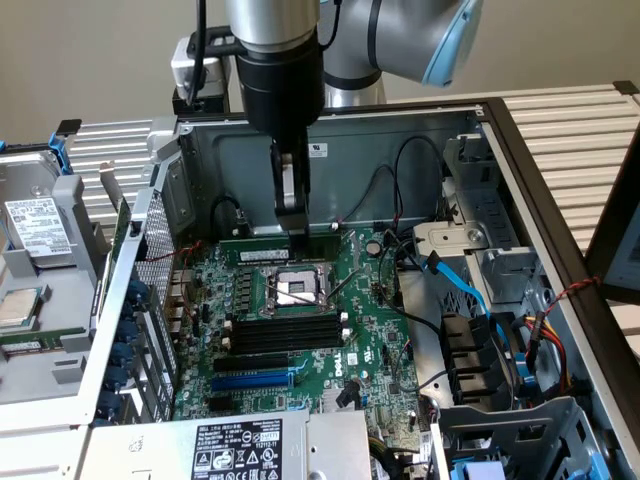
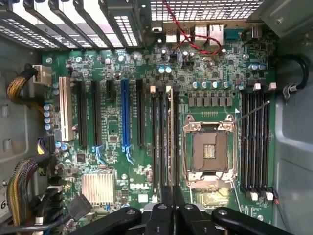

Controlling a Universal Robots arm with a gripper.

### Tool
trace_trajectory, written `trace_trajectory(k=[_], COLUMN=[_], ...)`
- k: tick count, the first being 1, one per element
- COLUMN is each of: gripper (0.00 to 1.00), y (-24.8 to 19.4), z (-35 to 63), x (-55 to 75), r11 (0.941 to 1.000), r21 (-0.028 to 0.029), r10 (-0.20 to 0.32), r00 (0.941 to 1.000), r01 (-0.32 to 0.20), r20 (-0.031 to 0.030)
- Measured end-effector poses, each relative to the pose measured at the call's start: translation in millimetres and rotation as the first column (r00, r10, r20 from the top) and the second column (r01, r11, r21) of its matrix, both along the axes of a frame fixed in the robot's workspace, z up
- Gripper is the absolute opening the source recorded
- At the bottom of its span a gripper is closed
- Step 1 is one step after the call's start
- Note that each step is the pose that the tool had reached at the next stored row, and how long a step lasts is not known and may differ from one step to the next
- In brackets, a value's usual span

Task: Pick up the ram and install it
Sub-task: 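Insert the ram into the slot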

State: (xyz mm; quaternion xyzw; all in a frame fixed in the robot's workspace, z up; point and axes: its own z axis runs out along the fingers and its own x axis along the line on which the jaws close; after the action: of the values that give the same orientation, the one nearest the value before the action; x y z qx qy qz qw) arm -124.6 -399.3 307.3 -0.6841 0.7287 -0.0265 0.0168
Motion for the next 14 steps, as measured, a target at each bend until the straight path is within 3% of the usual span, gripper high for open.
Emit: trace_trajectory(k=[14], gripper=[0.12], y=[-4.7], z=[-21.8], x=[0.0], r11=[1.0000], r21=[-0.0015], r10=[-0.001], r00=[1.0000], r01=[0.001], r20=[0.0074])
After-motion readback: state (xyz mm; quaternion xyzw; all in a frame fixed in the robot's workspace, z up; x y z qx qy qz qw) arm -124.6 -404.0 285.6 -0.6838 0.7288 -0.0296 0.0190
